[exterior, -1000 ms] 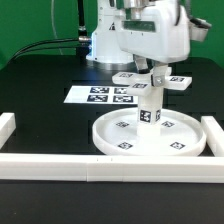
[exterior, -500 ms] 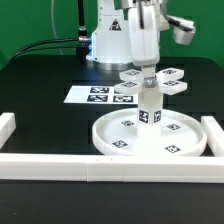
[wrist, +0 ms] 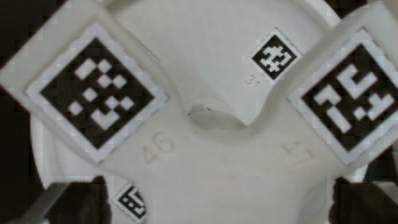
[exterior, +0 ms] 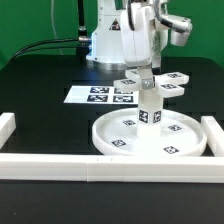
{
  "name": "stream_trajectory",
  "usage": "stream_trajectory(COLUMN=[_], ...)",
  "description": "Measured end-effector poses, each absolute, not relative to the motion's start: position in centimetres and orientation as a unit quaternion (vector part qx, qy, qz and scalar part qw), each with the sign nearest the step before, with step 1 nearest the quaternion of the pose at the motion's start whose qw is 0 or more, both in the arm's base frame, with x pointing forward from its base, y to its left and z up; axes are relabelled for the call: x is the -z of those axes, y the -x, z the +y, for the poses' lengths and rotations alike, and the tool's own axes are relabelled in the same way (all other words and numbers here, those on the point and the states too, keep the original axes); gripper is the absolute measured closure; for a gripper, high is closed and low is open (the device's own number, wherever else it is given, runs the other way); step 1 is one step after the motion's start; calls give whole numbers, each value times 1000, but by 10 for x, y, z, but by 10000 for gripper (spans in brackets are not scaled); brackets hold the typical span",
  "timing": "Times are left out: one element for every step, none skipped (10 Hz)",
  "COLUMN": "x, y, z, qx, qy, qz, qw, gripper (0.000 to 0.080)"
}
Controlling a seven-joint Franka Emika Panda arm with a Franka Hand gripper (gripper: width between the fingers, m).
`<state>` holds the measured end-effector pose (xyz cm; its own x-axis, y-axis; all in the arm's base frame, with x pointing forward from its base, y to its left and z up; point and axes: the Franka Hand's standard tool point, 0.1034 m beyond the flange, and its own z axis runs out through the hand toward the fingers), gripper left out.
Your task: Assemble round table
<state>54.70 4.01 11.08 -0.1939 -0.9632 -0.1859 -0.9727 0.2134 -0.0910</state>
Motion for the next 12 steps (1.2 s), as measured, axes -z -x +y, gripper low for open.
stream_trajectory(x=[-123, -129, -126, -126, -126, -125, -125, -127, -130, -131, -130, -130], y=[-550, -552, -551, -551, -551, -551, -550, -552, -555, -558, -557, -557], z=[43, 44, 44, 45, 45, 45, 50, 52, 53, 54, 54, 54], qx=[-21, -19, -19, -19, -18, -12, -1, 5, 6, 11, 13, 18], qy=[634, 640, 649, 650, 654, 691, 750, 803, 846, 868, 878, 898], qz=[765, 759, 752, 751, 747, 713, 652, 586, 523, 484, 467, 427], qw=[110, 117, 116, 115, 115, 114, 109, 109, 109, 110, 109, 108], gripper=[156, 152, 152, 151, 151, 151, 151, 151, 151, 151, 151, 151])
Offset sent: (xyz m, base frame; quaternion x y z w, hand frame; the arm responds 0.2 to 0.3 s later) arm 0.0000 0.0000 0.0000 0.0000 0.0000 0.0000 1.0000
